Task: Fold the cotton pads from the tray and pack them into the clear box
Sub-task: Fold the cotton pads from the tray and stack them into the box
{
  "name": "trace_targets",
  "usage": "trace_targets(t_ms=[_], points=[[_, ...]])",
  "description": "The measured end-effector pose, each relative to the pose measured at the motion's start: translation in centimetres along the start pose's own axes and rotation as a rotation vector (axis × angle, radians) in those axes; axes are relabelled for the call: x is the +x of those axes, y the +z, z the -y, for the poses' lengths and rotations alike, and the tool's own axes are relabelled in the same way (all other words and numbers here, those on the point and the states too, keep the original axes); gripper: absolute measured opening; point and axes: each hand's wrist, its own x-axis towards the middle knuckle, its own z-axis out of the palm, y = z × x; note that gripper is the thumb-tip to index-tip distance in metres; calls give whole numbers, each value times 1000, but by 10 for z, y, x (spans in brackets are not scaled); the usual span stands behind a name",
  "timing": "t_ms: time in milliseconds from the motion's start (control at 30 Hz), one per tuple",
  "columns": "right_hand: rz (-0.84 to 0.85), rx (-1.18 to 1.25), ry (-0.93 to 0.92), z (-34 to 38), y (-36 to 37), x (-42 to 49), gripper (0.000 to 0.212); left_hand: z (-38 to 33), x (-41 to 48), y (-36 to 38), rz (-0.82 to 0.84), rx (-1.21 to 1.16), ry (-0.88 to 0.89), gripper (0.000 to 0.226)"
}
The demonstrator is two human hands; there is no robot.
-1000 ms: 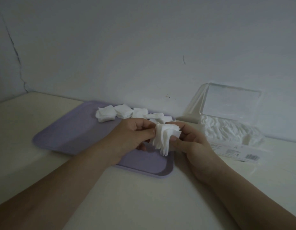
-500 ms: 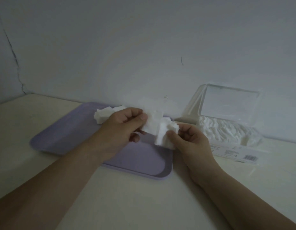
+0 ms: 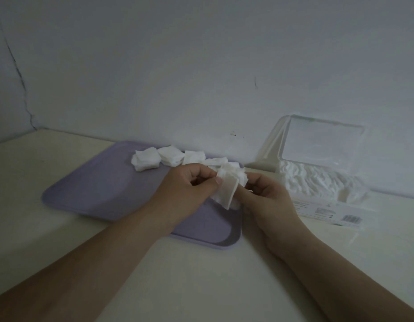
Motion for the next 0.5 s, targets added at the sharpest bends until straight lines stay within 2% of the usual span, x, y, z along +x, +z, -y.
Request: trace_targets(t_ms=[200,300,400,500], points=[[61,99,20,3,3,-2,23,-2,-1,2,-4,27,18,6],[120,180,13,6,5,-2,31,-2,-1,1,-22,24,13,5],[149,143,-9,4,5,-2,41,-4,-3,2,-5,21,1,4],[81,28,-45,-4,3,0,33,-8,-3,0,23,48,-40,7]])
